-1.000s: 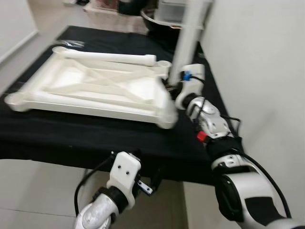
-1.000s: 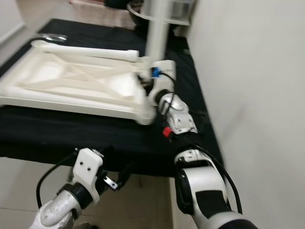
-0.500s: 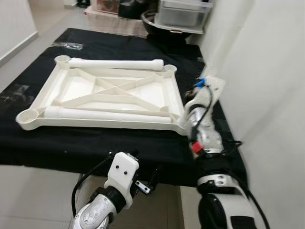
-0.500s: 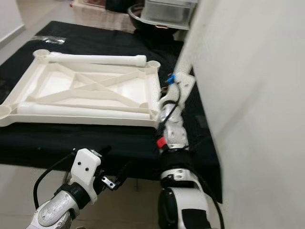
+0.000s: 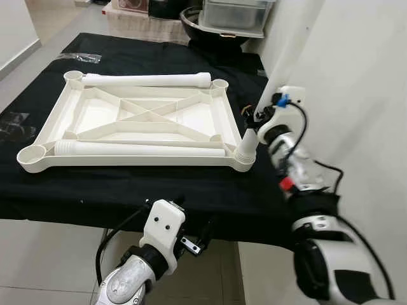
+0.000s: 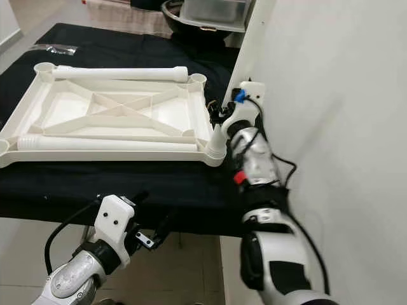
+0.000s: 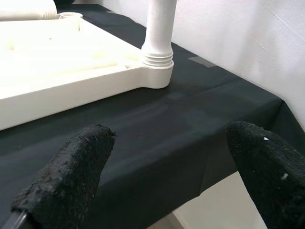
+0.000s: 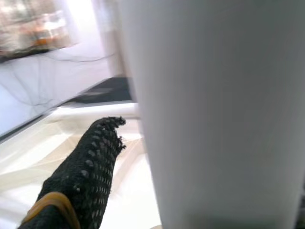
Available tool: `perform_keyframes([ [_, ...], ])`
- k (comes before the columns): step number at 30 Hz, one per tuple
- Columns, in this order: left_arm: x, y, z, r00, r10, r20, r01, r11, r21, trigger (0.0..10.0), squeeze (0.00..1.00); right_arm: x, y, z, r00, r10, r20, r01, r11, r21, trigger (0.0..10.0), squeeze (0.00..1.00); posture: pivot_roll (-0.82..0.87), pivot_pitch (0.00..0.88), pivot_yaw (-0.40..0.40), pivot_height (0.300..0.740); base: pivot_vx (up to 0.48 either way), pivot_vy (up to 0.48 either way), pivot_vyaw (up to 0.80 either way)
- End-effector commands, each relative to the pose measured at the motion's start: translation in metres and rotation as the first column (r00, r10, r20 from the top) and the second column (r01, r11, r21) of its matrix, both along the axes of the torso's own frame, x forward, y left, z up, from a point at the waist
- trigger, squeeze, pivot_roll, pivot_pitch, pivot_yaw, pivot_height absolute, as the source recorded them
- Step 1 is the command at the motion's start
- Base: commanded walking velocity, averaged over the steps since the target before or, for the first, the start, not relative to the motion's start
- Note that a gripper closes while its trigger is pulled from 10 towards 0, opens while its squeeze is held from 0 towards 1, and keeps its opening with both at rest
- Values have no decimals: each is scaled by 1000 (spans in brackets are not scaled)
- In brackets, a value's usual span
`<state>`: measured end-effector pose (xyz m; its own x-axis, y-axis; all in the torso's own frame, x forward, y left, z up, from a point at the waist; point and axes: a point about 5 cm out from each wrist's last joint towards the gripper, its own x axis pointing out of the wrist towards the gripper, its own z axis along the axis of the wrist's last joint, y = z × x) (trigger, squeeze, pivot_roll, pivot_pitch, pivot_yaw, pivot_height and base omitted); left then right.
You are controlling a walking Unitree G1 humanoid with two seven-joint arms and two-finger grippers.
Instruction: Building children table
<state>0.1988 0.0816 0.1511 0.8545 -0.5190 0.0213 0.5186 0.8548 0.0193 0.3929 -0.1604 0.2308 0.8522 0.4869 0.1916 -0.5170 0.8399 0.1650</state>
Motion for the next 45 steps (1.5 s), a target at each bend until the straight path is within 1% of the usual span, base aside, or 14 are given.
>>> perform_keyframes([
  [1,-1,-2,0,1000,-8,4,8,1000,-3,10000,0,-8,16,-4,967,253,-15,-253,967,-10,10000,0,113,105,-128,740,0,0,0],
  [13,-4,-1,5,1000,-9,23,10,1000,-26,10000,0,-29,55,-11,701,712,-38,-705,684,-186,8549,0,133,111,-136,740,0,0,0],
  [14,-5,-1,5,1000,-9,23,10,1000,-26,10000,0,-27,59,-11,707,706,-32,-699,693,-176,0,0,137,110,-137,740,0,0,0],
  [20,-5,-1,5,1000,-9,23,10,1000,-27,10000,0,-20,68,-12,797,604,-2,-596,785,-169,0,0,136,109,-138,740,0,0,0],
  [23,-5,-1,4,1000,-10,23,10,1000,-27,10000,0,-8,60,-13,933,361,1,-358,927,-112,0,0,131,110,-136,740,0,0,0],
  [26,-4,-1,4,1000,-10,23,11,1000,-26,10000,0,-3,55,-14,968,251,-24,-252,963,-96,0,0,128,109,-134,740,0,0,0],
  [28,-4,-1,4,1000,-13,22,13,1000,-26,10000,0,6,40,-21,996,-36,-81,27,993,-113,0,0,123,108,-134,740,0,0,0],
  [32,-3,-1,4,1000,-14,22,15,1000,-24,10000,0,10,8,-34,872,-454,-180,436,890,-134,0,0,117,108,-129,740,0,0,0],
  [35,-3,-1,4,1000,-14,22,15,1000,-24,10000,0,10,8,-34,872,-454,-180,436,890,-134,0,0,117,108,-129,740,0,0,0],
  [39,-3,-1,4,1000,-13,24,13,1000,-21,10000,0,-7,0,-51,635,-732,-247,714,678,-172,0,0,120,106,-132,740,0,0,0],
  [42,-3,-1,4,1000,-12,24,13,1000,-20,10000,0,-9,5,-54,607,-748,-270,736,657,-166,0,0,122,106,-130,740,0,0,0],
  [43,-3,-1,3,1000,-13,24,13,1000,-19,10000,0,-9,17,-54,632,-718,-292,717,685,-129,10000,0,122,106,-130,740,0,0,0],
  [44,-3,-1,3,1000,-12,22,13,1000,-19,10000,0,-7,27,-47,686,-676,-270,686,724,-71,10000,984,125,103,-131,740,0,0,0],
  [45,-3,-1,3,1000,-12,21,12,1000,-19,10000,0,-5,34,-40,727,-646,-232,659,752,-28,10000,1000,122,102,-132,740,0,0,0],
])
